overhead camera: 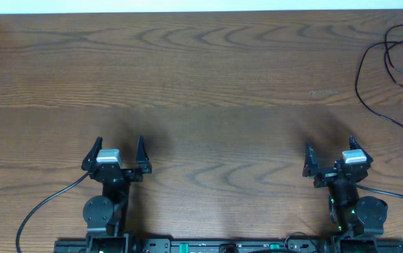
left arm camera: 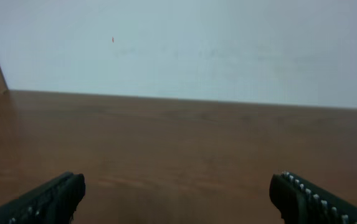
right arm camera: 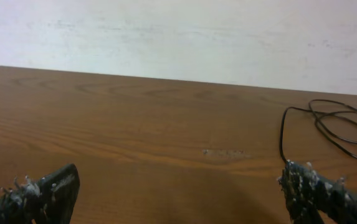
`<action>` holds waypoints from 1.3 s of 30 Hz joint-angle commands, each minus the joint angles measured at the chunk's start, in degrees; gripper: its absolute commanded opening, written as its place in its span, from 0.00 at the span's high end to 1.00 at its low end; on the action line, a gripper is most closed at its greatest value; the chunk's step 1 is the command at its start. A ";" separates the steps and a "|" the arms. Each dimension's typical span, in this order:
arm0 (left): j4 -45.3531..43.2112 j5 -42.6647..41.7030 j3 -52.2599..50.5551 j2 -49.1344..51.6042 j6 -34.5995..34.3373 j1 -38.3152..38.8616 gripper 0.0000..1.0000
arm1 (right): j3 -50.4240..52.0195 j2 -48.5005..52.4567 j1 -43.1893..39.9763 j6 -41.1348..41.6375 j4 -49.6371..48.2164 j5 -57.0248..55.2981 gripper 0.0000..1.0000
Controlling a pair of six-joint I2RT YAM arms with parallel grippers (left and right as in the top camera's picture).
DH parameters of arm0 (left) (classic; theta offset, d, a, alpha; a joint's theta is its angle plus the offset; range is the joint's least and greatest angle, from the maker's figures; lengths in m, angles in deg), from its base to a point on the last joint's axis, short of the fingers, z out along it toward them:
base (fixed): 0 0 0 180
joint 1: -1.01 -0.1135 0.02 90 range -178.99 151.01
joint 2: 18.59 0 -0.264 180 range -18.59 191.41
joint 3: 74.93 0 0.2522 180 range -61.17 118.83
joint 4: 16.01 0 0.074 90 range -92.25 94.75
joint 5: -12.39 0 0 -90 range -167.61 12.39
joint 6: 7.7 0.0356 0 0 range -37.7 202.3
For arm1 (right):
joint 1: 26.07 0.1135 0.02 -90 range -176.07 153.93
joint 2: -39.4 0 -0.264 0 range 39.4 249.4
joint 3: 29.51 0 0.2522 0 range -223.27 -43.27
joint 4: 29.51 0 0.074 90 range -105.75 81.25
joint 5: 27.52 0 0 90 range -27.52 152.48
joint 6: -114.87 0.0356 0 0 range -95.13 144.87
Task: Untangle cables
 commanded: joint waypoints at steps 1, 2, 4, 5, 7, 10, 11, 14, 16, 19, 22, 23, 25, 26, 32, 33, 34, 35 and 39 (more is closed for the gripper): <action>4.48 0.33 -0.17 -3.30 2.69 -0.26 0.01 | 0.07 -0.31 0.44 -0.24 0.24 -0.04 0.01; 6.01 0.33 -0.17 -3.93 2.67 -0.22 0.01 | 0.07 -0.31 0.44 -0.22 0.24 -0.07 0.01; 8.44 0.31 -0.17 -3.82 2.62 -0.17 0.01 | 0.07 -0.31 0.44 -0.22 0.24 -0.04 0.01; 9.92 0.28 -0.17 -3.82 2.62 -0.13 0.01 | 0.07 -0.31 0.44 -0.22 0.24 -0.04 0.01; 11.45 0.31 -0.17 -3.82 2.58 -0.13 0.01 | 0.07 -0.31 0.44 -0.22 0.24 -0.04 0.01; 11.28 0.28 -0.17 -3.82 2.60 -0.09 0.01 | 0.07 -0.31 0.44 -0.22 0.24 -0.04 0.01; 11.28 0.31 -0.17 -3.76 2.60 -0.09 0.01 | 0.07 -0.31 0.44 -0.22 0.24 -0.04 0.01; 11.28 0.31 -0.17 -3.63 2.60 -0.09 0.01 | 0.07 -0.31 0.44 -0.22 0.24 -0.07 0.01; 11.28 0.28 -0.17 -3.61 2.60 -0.09 0.01 | 0.07 -0.31 0.44 -0.22 0.24 -0.07 0.01; 11.28 0.28 -0.17 -3.61 2.60 -0.09 0.01 | 0.07 -0.31 0.44 -0.22 0.24 -0.04 0.01; 11.28 0.31 -0.17 -3.61 2.60 -0.09 0.01 | 0.07 -0.31 0.44 -0.22 0.24 -0.07 0.01; 11.28 0.28 -0.17 -3.61 2.60 -0.09 0.01 | 0.07 -0.31 0.44 -0.24 0.24 -0.04 0.01; 11.28 0.31 -0.17 -3.61 2.60 -0.09 0.01 | 0.07 -0.31 0.44 -0.22 0.24 -0.04 0.01; 11.28 0.28 -0.17 -3.61 2.60 -0.09 0.01 | 0.07 -0.31 0.44 -0.22 0.24 -0.04 0.01; 11.28 0.31 -0.17 -3.61 2.60 -0.09 0.01 | 0.07 -0.31 0.44 -0.22 0.24 -0.04 0.01; 11.28 0.28 -0.17 -3.61 2.60 -0.09 0.01 | 0.07 -0.31 0.44 -0.22 0.24 -0.04 0.01; 11.28 0.28 -0.17 -3.61 2.60 -0.09 0.01 | 0.07 -0.31 0.44 -0.22 0.24 -0.07 0.01; 11.28 0.28 -0.17 -3.61 2.60 -0.09 0.01 | 0.07 -0.31 0.44 -0.22 0.24 -0.07 0.01; 11.28 0.31 -0.17 -3.61 2.60 -0.09 0.01 | 0.07 -0.31 0.44 -0.22 0.24 -0.04 0.01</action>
